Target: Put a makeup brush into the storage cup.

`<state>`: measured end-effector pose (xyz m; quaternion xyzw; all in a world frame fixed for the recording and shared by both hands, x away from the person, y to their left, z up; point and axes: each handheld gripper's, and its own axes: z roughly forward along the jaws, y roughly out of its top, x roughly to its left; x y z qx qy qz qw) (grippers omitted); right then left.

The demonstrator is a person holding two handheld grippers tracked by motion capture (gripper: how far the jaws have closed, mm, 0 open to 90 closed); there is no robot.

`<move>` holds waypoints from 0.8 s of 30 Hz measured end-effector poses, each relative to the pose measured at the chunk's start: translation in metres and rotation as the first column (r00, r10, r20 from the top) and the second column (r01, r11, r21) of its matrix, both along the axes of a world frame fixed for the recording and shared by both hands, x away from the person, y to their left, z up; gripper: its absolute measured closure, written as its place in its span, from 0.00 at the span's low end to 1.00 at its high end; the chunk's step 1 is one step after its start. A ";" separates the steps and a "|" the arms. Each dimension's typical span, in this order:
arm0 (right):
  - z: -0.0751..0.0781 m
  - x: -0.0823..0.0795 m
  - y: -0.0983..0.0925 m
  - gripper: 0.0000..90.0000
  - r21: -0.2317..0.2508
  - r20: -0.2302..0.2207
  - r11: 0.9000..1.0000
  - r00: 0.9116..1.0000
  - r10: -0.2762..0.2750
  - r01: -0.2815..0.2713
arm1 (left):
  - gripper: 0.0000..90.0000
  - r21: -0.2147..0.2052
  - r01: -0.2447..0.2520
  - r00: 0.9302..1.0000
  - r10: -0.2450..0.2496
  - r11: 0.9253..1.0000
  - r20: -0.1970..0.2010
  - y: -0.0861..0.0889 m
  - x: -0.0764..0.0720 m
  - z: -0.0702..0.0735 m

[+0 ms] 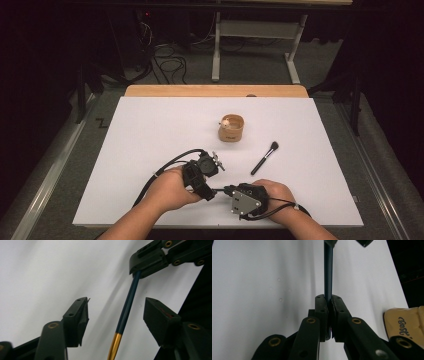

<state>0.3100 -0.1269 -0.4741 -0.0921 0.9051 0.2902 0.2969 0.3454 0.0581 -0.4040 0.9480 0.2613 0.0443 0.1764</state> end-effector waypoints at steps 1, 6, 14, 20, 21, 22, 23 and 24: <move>0.000 0.000 0.000 0.96 -0.001 -0.001 1.000 1.000 -0.006 0.006 | 0.38 -0.003 -0.004 1.000 0.004 1.000 -0.001 0.002 0.000 0.001; -0.001 0.002 -0.002 0.96 -0.003 0.005 1.000 1.000 0.006 -0.006 | 0.33 -0.007 -0.012 1.000 0.012 1.000 -0.007 0.011 -0.001 -0.001; 0.000 0.002 -0.010 0.96 -0.020 -0.007 0.999 0.999 -0.043 0.042 | 0.32 -0.010 -0.021 1.000 0.021 1.000 -0.005 0.026 -0.001 -0.003; 0.000 0.007 -0.019 0.96 -0.030 0.004 0.998 0.998 -0.057 0.057 | 0.32 -0.020 -0.045 0.999 0.045 0.999 0.001 0.036 -0.001 -0.004; 0.001 0.007 -0.020 0.96 -0.029 0.007 0.998 0.998 -0.060 0.060 | 0.32 -0.022 -0.048 0.999 0.048 0.999 0.001 0.037 -0.001 -0.004; 0.001 0.007 -0.022 0.96 -0.029 0.005 0.997 0.998 -0.066 0.066 | 0.32 -0.023 -0.052 0.999 0.052 0.998 0.002 0.040 -0.001 -0.005; 0.001 0.008 -0.024 0.96 -0.034 0.010 0.997 0.998 -0.068 0.068 | 0.32 -0.024 -0.056 0.998 0.056 0.998 0.002 0.042 0.000 -0.005; 0.001 0.008 -0.026 0.96 -0.033 0.010 0.997 0.997 -0.072 0.072 | 0.32 -0.026 -0.061 0.998 0.061 0.998 0.004 0.044 0.000 -0.006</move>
